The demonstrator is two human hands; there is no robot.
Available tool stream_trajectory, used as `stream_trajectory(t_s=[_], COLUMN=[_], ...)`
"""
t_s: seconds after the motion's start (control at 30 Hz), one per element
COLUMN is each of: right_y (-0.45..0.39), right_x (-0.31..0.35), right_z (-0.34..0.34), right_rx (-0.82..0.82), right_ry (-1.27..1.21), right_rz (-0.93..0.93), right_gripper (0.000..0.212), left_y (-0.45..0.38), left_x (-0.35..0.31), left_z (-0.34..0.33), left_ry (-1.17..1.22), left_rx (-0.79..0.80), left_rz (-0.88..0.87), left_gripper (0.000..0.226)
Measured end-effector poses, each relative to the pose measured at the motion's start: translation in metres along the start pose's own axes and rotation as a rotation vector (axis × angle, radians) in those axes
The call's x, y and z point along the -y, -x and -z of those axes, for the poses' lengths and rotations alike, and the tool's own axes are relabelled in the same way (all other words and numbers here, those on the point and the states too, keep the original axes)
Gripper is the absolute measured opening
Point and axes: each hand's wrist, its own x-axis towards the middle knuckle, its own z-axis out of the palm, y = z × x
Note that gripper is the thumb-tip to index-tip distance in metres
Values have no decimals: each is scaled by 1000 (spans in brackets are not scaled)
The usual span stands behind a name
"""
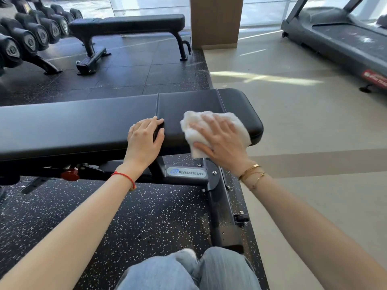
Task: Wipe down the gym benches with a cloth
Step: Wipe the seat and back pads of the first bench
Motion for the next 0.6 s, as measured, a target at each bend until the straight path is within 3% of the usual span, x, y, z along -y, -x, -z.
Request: stream_trajectory(t_s=[0.2,0.3,0.5,0.6], right_y=[4,9,-29,-45], right_x=[-16,-19,59,93], right_z=[-3,-9,-28,-32], right_rx=[-60,-144,-268,-251], right_ry=[126,164,183,186], right_rz=[195,159,202,205], right_gripper=[66,67,65,63], left_y=[12,21,26,26], left_x=[17,38,62,65], left_z=[14,22,29,30], left_ry=[-122,-225,-276,-253], left_rx=[-52,-86,-171,-182], left_rz=[-16,15,72,119], left_gripper=[41,43,42,44])
